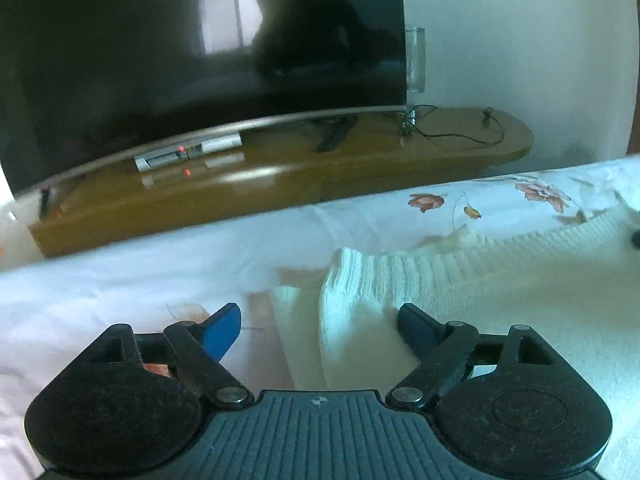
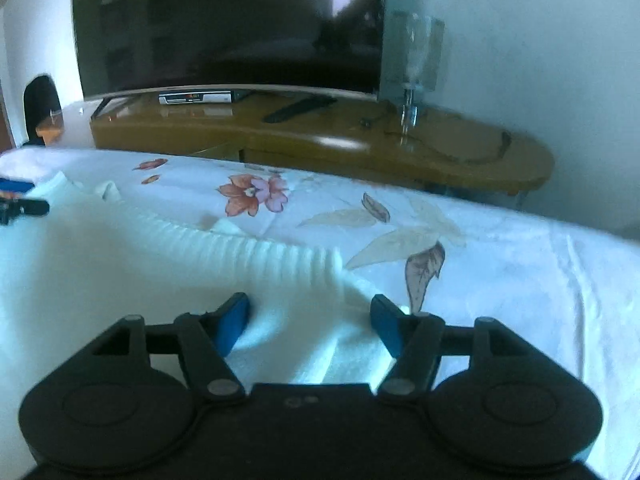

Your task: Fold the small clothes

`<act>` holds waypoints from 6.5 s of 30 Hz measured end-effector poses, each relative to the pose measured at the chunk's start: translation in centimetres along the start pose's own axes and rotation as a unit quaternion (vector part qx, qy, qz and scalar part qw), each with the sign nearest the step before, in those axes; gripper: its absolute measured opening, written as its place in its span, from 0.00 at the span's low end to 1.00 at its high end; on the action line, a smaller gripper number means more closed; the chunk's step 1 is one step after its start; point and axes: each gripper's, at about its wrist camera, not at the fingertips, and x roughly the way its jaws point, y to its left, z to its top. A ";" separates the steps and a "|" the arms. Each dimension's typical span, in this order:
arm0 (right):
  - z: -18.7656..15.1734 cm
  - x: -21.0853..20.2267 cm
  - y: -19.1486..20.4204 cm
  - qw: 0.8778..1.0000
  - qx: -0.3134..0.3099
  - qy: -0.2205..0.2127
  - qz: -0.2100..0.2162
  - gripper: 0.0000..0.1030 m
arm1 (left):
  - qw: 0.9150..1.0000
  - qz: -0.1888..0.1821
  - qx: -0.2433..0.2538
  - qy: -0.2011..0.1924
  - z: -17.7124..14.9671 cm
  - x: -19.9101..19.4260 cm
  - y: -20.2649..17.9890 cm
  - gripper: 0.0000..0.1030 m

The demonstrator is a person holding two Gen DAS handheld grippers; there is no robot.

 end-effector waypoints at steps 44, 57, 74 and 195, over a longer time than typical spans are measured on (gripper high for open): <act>-3.1 -6.5 11.3 0.999 -0.025 0.017 0.042 0.34 | 0.997 -0.077 0.004 0.019 -5.0 -9.7 -7.6 0.89; -6.0 -12.4 15.1 0.995 -0.050 -0.009 0.083 0.36 | 0.998 -0.051 -0.022 0.010 -7.9 -16.4 -10.0 0.89; -11.3 -15.7 7.8 1.000 -0.001 0.017 0.006 0.40 | 0.998 0.002 -0.062 0.024 -10.5 -19.0 -6.6 0.91; -5.2 -8.4 -4.5 0.935 0.331 -0.010 0.125 0.27 | 0.980 -0.144 -0.104 0.086 1.4 -6.2 -11.7 0.70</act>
